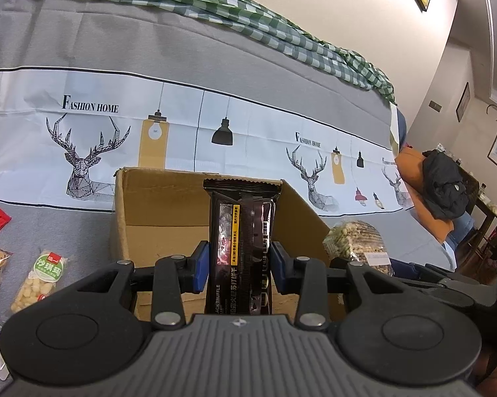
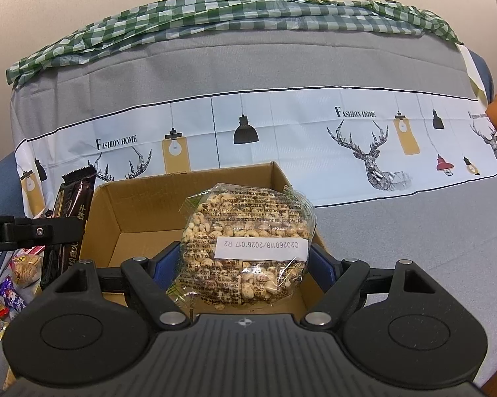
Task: Organize snacks
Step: 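Open both tools to drop the snacks into the box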
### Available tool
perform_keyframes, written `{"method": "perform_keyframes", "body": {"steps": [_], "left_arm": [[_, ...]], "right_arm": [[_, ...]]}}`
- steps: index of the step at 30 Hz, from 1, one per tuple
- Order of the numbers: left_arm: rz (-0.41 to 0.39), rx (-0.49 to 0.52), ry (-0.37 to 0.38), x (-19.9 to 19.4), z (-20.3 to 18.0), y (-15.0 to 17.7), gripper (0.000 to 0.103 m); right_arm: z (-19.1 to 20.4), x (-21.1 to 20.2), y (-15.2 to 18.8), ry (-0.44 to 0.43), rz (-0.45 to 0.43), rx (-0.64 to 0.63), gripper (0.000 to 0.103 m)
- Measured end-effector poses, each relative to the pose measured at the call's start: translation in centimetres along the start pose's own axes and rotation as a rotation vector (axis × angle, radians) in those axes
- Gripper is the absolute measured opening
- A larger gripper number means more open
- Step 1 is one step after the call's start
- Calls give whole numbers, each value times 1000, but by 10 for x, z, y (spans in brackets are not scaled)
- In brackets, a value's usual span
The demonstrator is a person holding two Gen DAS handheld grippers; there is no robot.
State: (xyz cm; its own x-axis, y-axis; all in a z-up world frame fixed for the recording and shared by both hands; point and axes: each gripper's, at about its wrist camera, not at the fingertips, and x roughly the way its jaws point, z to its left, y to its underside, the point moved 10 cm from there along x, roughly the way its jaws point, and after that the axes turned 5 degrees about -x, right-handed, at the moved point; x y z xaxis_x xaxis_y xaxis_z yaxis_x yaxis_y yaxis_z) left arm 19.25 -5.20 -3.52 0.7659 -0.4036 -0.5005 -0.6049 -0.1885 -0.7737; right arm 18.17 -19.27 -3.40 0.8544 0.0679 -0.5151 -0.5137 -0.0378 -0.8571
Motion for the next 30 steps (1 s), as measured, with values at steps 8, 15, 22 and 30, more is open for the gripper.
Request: {"method": "perform_keyframes", "body": {"steps": [8, 15, 22, 30], "left_arm": [[19, 12, 67, 1, -13, 3, 65], [3, -1, 55, -1, -10, 1, 61], [-48, 12, 45, -15, -2, -5, 29], [43, 27, -15, -53, 42, -20, 23]], "right_arm": [[-6, 2, 2, 47, 11, -1, 87], [-8, 1, 1, 61, 2, 1, 89], [6, 0, -7, 62, -20, -19, 75], [46, -12, -18, -36, -82, 40, 39]]}}
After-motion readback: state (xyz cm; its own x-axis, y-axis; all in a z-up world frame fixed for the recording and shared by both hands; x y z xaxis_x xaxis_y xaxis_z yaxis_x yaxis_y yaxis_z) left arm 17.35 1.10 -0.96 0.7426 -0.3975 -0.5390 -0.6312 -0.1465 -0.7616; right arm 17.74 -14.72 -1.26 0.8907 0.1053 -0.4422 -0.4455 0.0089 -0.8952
